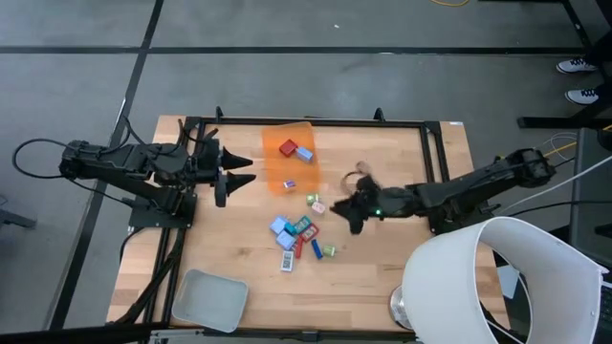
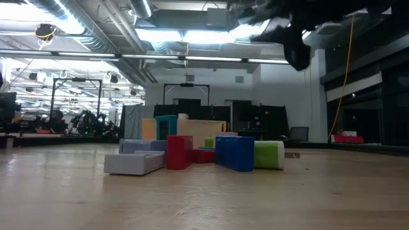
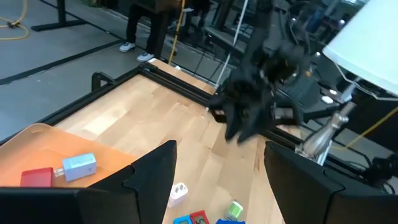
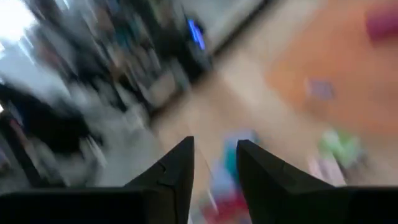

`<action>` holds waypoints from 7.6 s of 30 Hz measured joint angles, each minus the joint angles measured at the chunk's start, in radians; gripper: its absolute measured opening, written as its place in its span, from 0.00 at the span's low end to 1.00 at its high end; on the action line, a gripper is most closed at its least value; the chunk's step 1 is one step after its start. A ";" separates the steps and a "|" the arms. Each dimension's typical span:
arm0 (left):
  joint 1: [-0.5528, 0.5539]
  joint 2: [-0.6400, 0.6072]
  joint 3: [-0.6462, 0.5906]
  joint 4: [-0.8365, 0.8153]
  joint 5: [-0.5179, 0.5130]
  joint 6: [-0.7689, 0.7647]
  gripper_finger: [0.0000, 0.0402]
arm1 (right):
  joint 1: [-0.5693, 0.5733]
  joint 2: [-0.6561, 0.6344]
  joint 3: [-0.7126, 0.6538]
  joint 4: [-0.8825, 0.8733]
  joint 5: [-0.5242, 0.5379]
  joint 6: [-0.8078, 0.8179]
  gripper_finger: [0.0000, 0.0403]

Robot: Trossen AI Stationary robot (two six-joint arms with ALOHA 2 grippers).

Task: Pick & Place Office items
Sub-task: Put the bottom green charger adapter into the orange bin, then put the pink charger adapter into the orange bin

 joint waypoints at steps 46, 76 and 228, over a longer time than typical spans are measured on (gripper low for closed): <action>0.000 0.000 0.000 -0.036 -0.084 -0.013 0.59 | 0.101 0.494 0.292 -0.422 -0.335 -0.142 0.58; 0.000 0.000 0.000 -0.034 -0.032 0.052 0.59 | 0.090 0.604 0.305 -0.355 -0.324 -0.048 0.52; 0.174 0.076 0.000 0.052 0.146 0.181 0.59 | -0.236 0.726 0.595 -0.695 -0.298 -0.062 0.29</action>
